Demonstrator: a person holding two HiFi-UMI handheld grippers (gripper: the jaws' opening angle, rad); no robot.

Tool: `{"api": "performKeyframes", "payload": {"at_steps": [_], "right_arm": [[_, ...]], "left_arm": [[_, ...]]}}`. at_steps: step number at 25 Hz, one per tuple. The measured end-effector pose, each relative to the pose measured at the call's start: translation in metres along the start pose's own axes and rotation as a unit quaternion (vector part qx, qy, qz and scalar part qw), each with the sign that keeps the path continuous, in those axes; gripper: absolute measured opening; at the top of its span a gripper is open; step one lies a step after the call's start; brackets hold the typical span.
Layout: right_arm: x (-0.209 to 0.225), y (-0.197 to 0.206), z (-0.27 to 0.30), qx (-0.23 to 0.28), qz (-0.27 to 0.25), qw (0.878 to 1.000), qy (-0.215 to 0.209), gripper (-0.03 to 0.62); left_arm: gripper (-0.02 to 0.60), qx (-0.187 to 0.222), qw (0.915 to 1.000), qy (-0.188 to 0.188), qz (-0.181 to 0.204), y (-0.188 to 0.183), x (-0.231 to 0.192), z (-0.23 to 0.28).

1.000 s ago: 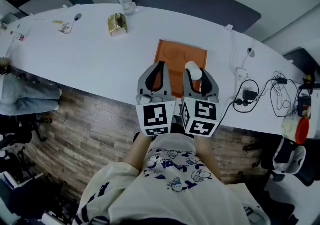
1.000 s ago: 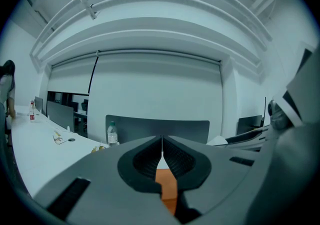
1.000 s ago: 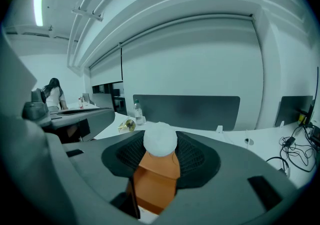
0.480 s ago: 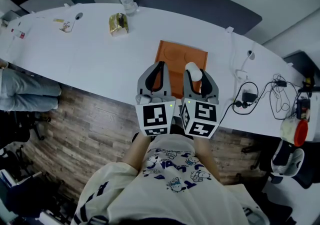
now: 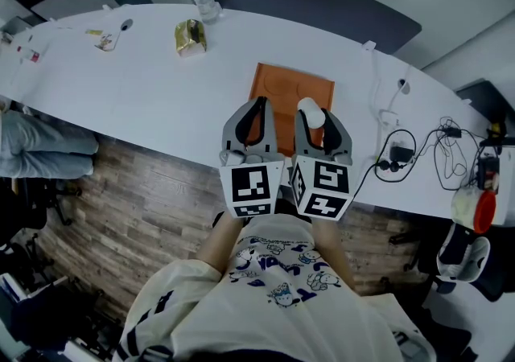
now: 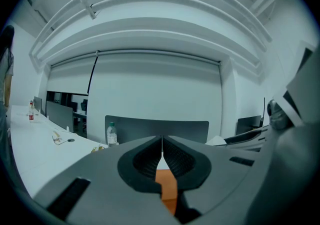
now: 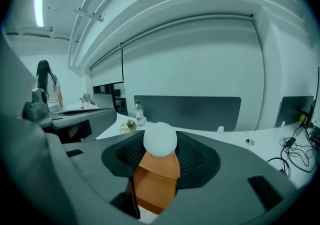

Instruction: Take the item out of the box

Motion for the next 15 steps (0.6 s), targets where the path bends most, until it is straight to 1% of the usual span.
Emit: {"api": "performKeyframes", "payload": {"at_steps": [15], "right_arm": [[0.0031, 0.0012, 0.0006, -0.002, -0.001, 1.000, 0.002, 0.193]], "left_arm": [[0.021, -0.001, 1.0000, -0.002, -0.002, 0.0008, -0.0011, 0.0030]]}}
Point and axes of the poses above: the fingertips, and each gripper's own axes: z forward along the fingers, x to its right, y out of its underside, the point moved 6 cm from there along -z, backward along the fingers, and after that the axes turned 2 degrees about x, right-handed, at the moved point
